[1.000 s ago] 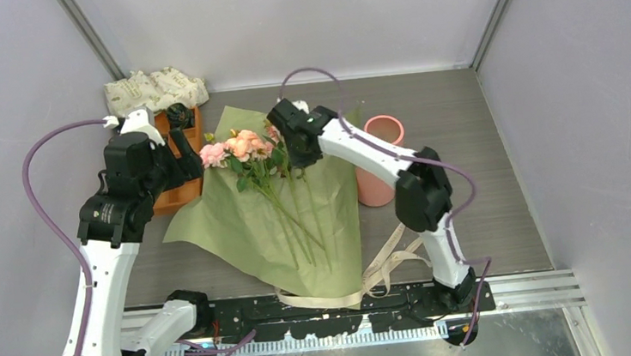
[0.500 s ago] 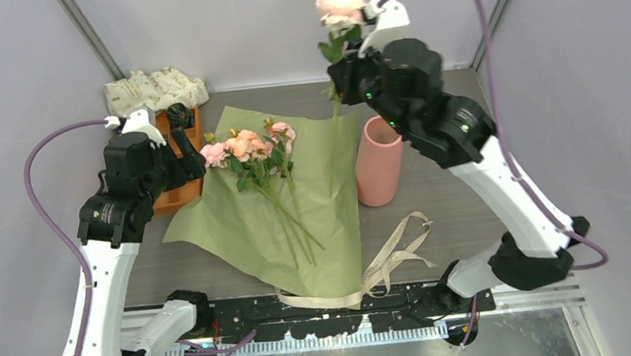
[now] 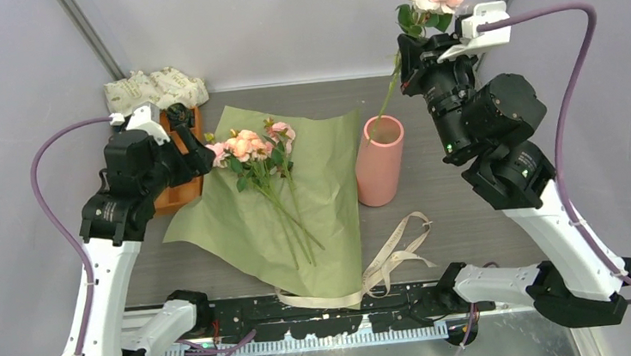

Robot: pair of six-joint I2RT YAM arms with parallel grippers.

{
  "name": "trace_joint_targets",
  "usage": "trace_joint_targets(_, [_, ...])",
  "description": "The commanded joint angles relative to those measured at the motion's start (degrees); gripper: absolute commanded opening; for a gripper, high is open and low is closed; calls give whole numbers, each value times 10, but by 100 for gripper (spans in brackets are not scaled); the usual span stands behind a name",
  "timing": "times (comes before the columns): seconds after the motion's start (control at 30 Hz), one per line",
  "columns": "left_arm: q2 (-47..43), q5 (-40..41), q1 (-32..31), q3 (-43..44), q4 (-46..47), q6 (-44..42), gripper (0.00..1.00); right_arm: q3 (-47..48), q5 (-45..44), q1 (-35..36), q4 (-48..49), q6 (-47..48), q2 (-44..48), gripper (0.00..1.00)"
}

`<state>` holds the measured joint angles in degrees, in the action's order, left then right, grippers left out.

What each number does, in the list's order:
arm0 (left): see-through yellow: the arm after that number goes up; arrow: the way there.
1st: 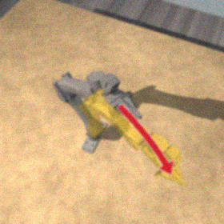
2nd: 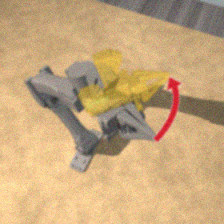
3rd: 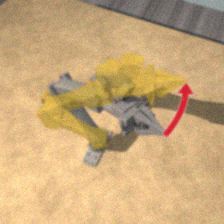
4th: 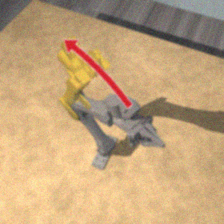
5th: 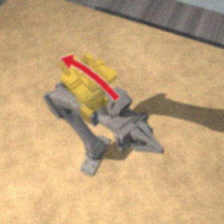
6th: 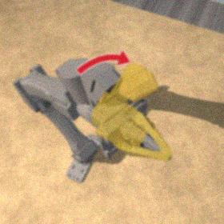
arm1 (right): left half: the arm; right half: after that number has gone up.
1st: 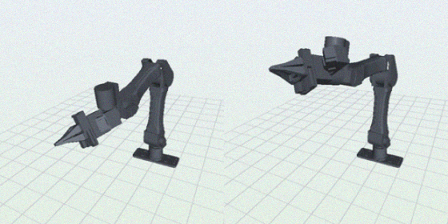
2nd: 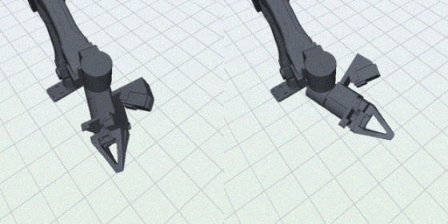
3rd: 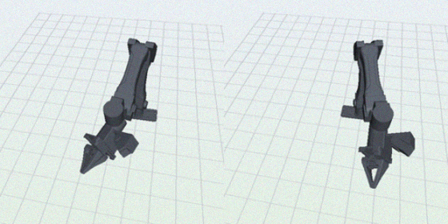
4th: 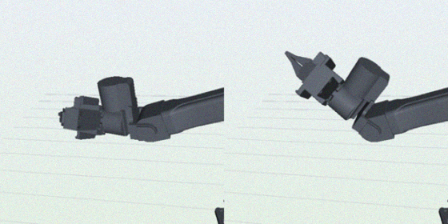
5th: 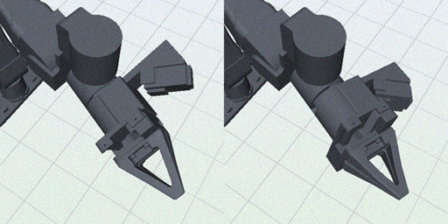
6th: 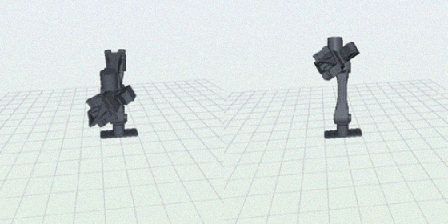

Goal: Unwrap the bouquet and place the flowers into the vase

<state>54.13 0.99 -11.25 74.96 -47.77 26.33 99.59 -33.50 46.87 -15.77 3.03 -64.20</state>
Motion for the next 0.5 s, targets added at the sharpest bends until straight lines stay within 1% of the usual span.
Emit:
trace_joint_targets(0.0, [4,-35,-1,-1,46,11,76,-44,-88,1,137,113,1,1])
trace_joint_targets(0.1, [3,-37,-1,-3,52,14,77,-48,-95,1,154,140,-11,1])
trace_joint_targets(0.27, [7,-48,-1,-3,61,19,76,-59,-93,0,184,157,-21,1])
trace_joint_targets(0.47, [10,-59,-1,-6,69,21,76,-83,-108,0,193,170,-27,1])
